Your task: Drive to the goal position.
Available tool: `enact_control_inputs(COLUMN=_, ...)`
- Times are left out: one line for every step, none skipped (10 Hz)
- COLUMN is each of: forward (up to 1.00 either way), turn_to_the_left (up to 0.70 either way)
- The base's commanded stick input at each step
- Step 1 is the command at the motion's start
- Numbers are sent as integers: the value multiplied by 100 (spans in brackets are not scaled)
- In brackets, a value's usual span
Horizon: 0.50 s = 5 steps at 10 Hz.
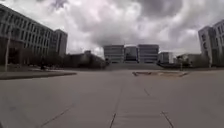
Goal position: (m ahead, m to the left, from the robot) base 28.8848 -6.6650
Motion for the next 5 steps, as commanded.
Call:
enact_control_inputs(forward=85, turn_to_the_left=0)
enact_control_inputs(forward=85, turn_to_the_left=0)
enact_control_inputs(forward=85, turn_to_the_left=0)
enact_control_inputs(forward=85, turn_to_the_left=0)
enact_control_inputs(forward=85, turn_to_the_left=0)
